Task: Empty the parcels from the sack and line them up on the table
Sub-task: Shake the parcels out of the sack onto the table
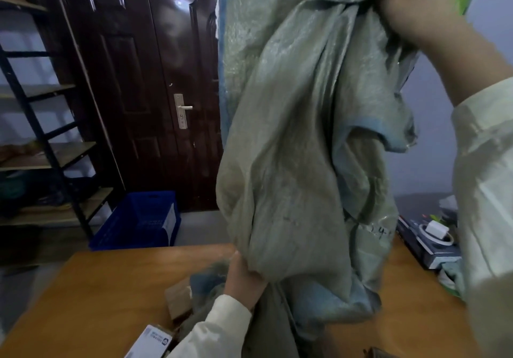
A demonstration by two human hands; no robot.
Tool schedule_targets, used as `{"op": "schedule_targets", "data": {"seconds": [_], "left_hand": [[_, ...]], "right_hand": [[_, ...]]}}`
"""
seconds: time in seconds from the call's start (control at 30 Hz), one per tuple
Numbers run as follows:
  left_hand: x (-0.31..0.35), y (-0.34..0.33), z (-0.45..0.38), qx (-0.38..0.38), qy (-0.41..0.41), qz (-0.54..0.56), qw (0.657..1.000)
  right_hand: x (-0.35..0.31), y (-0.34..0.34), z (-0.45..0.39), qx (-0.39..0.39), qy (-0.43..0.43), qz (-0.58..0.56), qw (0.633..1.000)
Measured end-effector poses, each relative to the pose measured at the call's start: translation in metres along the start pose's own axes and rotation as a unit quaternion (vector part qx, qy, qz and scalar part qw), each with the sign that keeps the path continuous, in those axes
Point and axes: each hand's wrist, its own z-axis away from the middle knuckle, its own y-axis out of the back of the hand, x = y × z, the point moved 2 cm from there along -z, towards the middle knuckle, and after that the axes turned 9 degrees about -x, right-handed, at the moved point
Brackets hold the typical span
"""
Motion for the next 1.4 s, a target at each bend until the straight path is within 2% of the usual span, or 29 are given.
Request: {"op": "schedule_targets", "data": {"seconds": [0.13, 0.2, 0.23, 0.27, 0.3, 0.33, 0.37, 0.43, 0.53, 0.73, 0.83, 0.93, 1.0, 1.07, 1.13, 1.2, 1.33, 1.4], "left_hand": [[0.004, 0.005, 0.015, 0.073, -0.027, -0.074, 0.994], [-0.006, 0.015, 0.021, 0.171, -0.072, -0.178, 0.966], [-0.005, 0.018, 0.028, 0.233, -0.128, -0.263, 0.928], [-0.003, 0.019, 0.034, 0.292, -0.207, -0.342, 0.869], [0.0, 0.015, 0.042, 0.317, -0.294, -0.409, 0.804], [0.001, 0.011, 0.047, 0.323, -0.355, -0.451, 0.753], [0.0, 0.007, 0.047, 0.317, -0.382, -0.48, 0.723], [-0.002, 0.0, 0.042, 0.274, -0.335, -0.523, 0.734], [-0.008, -0.003, 0.034, 0.212, -0.262, -0.529, 0.779], [-0.009, 0.001, 0.034, 0.125, -0.239, -0.479, 0.835], [0.001, 0.003, 0.033, 0.098, -0.232, -0.445, 0.86], [0.025, 0.002, 0.039, 0.098, -0.273, -0.397, 0.871], [0.048, 0.002, 0.043, 0.129, -0.316, -0.346, 0.874], [0.068, 0.001, 0.046, 0.164, -0.353, -0.319, 0.864], [0.077, 0.0, 0.048, 0.182, -0.367, -0.315, 0.856], [0.074, 0.001, 0.046, 0.186, -0.349, -0.31, 0.865], [0.059, 0.0, 0.043, 0.14, -0.327, -0.287, 0.889], [0.064, 0.003, 0.043, 0.137, -0.334, -0.275, 0.891]], "right_hand": [[0.013, -0.02, 0.008, -0.078, 0.024, 0.019, 0.996], [0.017, -0.031, 0.016, -0.101, -0.008, 0.017, 0.995], [0.018, -0.036, 0.018, -0.104, -0.018, 0.026, 0.994], [0.021, -0.04, 0.018, -0.101, -0.017, 0.031, 0.994], [0.022, -0.042, 0.019, -0.102, -0.015, 0.031, 0.994], [0.022, -0.044, 0.018, -0.103, -0.008, 0.03, 0.994], [0.02, -0.045, 0.018, -0.105, -0.006, 0.025, 0.994], [0.018, -0.045, 0.017, -0.106, -0.005, 0.019, 0.994], [0.019, -0.048, 0.017, -0.119, -0.004, 0.032, 0.992], [0.021, -0.054, 0.029, -0.165, -0.009, 0.067, 0.984], [0.025, -0.056, 0.027, -0.164, -0.017, 0.073, 0.984], [0.012, -0.044, 0.014, -0.116, 0.012, 0.061, 0.991], [0.002, -0.033, 0.0, -0.061, 0.036, 0.044, 0.997], [-0.003, -0.024, -0.009, -0.036, 0.009, 0.052, 0.998], [-0.001, -0.021, -0.018, -0.036, 0.002, 0.069, 0.997], [-0.005, -0.02, -0.019, -0.037, 0.021, 0.093, 0.995], [-0.009, -0.027, -0.008, -0.033, 0.083, 0.071, 0.993], [-0.007, -0.028, -0.005, -0.05, 0.084, 0.066, 0.993]]}}
